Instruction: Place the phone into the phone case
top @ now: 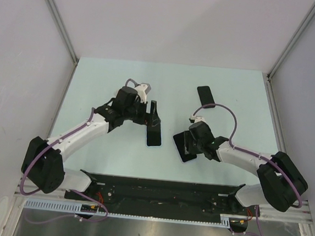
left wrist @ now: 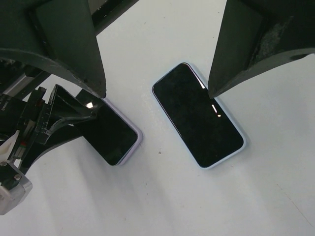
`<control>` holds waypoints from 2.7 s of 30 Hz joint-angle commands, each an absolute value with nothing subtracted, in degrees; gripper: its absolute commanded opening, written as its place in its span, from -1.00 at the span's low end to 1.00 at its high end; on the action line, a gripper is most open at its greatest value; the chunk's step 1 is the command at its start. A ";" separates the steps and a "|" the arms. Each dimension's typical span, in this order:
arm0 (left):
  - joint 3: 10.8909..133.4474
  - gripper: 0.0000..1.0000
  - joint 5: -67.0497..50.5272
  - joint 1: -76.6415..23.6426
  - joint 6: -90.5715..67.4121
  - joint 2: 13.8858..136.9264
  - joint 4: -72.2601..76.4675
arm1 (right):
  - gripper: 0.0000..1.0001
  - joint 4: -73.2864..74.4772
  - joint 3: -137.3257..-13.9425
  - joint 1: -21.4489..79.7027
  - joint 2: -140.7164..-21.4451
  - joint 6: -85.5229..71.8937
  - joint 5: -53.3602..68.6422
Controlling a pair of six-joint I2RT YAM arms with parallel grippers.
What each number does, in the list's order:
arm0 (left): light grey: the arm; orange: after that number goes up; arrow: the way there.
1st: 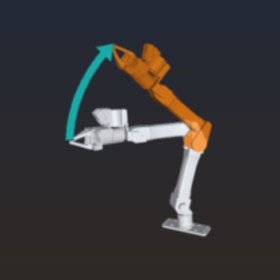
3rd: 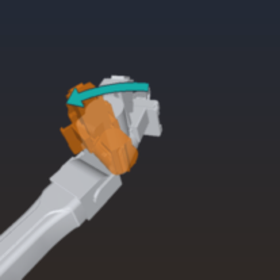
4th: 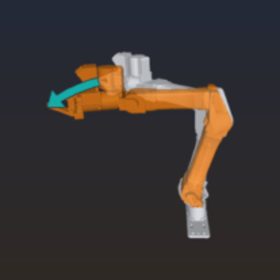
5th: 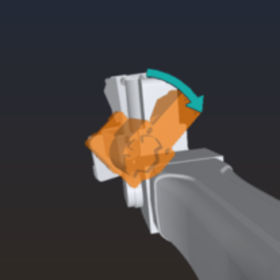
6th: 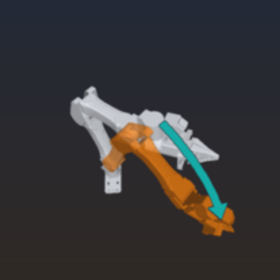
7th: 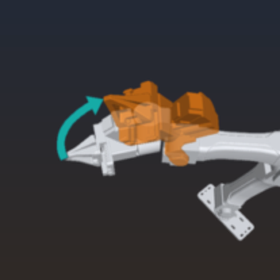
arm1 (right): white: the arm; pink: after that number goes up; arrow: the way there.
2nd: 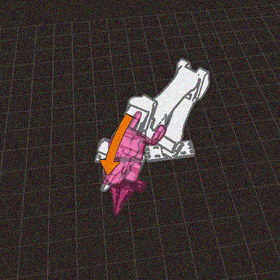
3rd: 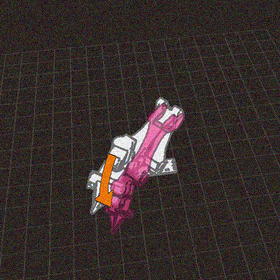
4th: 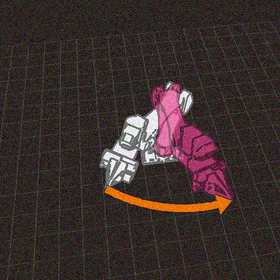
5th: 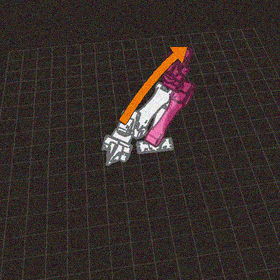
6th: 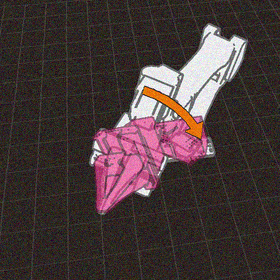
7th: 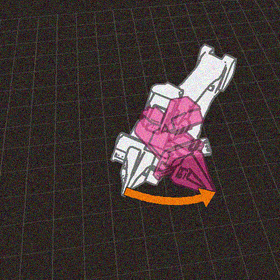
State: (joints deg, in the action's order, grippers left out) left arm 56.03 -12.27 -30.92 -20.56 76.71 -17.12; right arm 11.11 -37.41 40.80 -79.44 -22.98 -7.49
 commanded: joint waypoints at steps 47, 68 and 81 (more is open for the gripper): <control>63.37 0.15 -16.52 -45.26 -29.97 107.31 -8.00 | 0.50 -3.95 -26.02 25.66 -72.77 -30.41 21.71; 59.15 -0.51 -27.07 -45.18 -36.38 106.70 -1.85 | 0.49 -18.27 -22.25 24.53 -79.28 -38.57 30.75; 56.78 -0.52 -29.27 -45.18 -38.32 105.73 1.67 | 0.42 -37.00 -16.61 16.61 -80.33 -47.99 46.58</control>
